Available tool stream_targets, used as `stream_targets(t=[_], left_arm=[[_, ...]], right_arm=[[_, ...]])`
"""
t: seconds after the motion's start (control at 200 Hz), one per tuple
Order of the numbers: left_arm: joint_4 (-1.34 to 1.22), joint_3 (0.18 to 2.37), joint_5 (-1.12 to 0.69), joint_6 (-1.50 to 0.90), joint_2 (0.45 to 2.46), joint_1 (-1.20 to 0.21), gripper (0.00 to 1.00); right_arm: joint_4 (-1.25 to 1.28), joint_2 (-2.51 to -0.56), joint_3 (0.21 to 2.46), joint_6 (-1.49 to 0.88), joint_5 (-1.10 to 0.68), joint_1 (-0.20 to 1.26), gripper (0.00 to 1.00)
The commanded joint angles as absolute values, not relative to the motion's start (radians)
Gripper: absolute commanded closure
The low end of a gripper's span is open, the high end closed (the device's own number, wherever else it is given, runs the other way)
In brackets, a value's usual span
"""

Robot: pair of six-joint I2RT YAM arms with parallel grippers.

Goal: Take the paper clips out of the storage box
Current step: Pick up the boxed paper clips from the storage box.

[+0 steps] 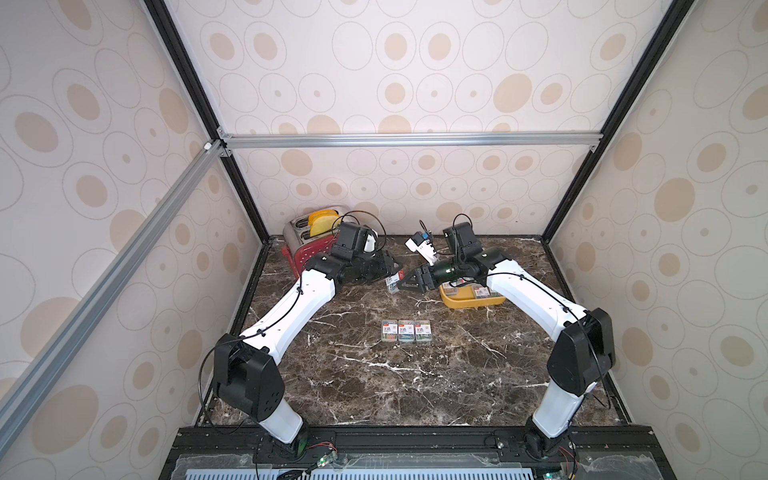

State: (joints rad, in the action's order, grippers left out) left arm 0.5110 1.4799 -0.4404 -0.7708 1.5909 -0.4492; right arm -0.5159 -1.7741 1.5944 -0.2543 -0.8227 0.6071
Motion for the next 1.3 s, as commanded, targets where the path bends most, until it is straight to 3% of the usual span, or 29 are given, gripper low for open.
stream_targets(t=[0.0, 0.12, 0.33, 0.446, 0.506, 0.646, 0.711, 0.986, 1.297], left_arm=[[0.498, 1.500, -0.458, -0.755, 1.570, -0.465, 0.78], [0.486, 1.497, -0.465, -0.755, 1.571, -0.469, 0.76], [0.465, 1.490, -0.485, -0.753, 1.566, -0.469, 0.66], [0.460, 1.483, -0.494, -0.745, 1.559, -0.470, 0.58], [0.458, 1.482, -0.498, -0.736, 1.553, -0.471, 0.52], [0.442, 1.467, -0.513, -0.696, 1.518, -0.462, 0.25], [0.416, 1.450, -0.551, -0.677, 1.493, -0.445, 0.20], [0.315, 1.358, -0.749, -0.577, 1.420, -0.340, 0.21], [0.059, 1.330, -0.972, -0.659, 1.468, -0.333, 0.19]], right_arm=[[-0.502, -1.798, 1.620, -0.260, -0.824, 0.619, 0.45], [-0.514, -1.814, 1.631, -0.264, -0.825, 0.630, 0.49], [-0.530, -1.814, 1.629, -0.258, -0.816, 0.632, 0.73], [-0.532, -1.808, 1.632, -0.261, -0.817, 0.631, 0.76], [-0.530, -1.804, 1.632, -0.266, -0.827, 0.626, 0.77], [-0.511, -1.779, 1.619, -0.291, -0.896, 0.596, 0.77], [-0.492, -1.765, 1.606, -0.310, -0.961, 0.575, 0.78], [-0.361, -1.675, 1.511, -0.422, -1.223, 0.508, 0.78], [-0.167, -1.663, 1.446, -0.594, -1.352, 0.507, 0.78]])
